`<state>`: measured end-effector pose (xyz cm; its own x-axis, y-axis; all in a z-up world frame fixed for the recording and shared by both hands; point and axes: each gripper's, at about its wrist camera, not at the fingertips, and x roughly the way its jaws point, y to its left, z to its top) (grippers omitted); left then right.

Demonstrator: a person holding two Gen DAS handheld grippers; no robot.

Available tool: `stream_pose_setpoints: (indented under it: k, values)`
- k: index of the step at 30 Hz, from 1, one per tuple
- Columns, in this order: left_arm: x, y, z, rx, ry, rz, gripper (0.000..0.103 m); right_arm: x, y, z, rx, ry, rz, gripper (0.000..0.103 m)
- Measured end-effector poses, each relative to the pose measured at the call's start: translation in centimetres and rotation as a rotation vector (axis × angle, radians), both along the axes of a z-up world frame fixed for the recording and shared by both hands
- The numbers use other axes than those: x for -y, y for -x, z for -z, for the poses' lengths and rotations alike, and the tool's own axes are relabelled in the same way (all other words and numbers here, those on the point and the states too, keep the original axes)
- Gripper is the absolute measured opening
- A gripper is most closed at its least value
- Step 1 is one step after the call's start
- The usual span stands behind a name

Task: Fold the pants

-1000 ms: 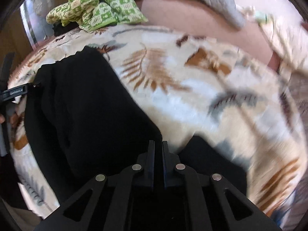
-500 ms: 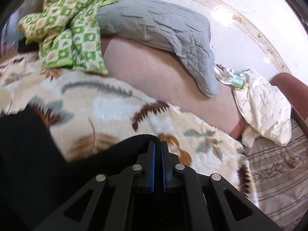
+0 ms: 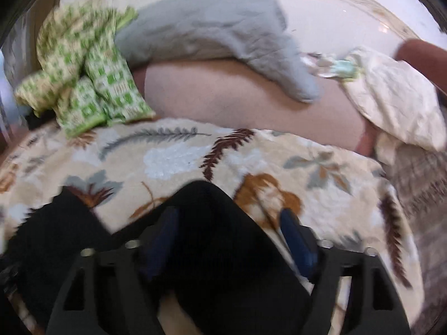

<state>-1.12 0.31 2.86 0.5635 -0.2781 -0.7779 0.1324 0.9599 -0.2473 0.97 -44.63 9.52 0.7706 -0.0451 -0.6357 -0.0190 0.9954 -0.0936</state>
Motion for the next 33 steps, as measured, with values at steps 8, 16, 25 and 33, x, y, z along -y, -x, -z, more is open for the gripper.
stream_pose_setpoints:
  k: [8, 16, 25, 33]
  values:
    - [-2.1, 0.0, 0.2, -0.018, 0.012, -0.1, 0.083, 7.4, 10.1, 4.6, -0.193, -0.057, 0.156, 0.079]
    - [-1.1, -0.8, 1.2, -0.036, -0.029, -0.098, 0.089, 7.9, 8.4, 11.3, -0.293, -0.086, 0.1, 0.065]
    - [-0.5, 0.0, 0.2, -0.033, 0.039, 0.007, 0.031, 9.7, 14.2, 4.1, -0.081, -0.113, 0.175, 0.005]
    - [-1.8, 1.3, -0.8, -0.023, 0.078, 0.046, 0.026, 15.1, 20.8, 3.2, 0.03, -0.123, 0.504, 0.005]
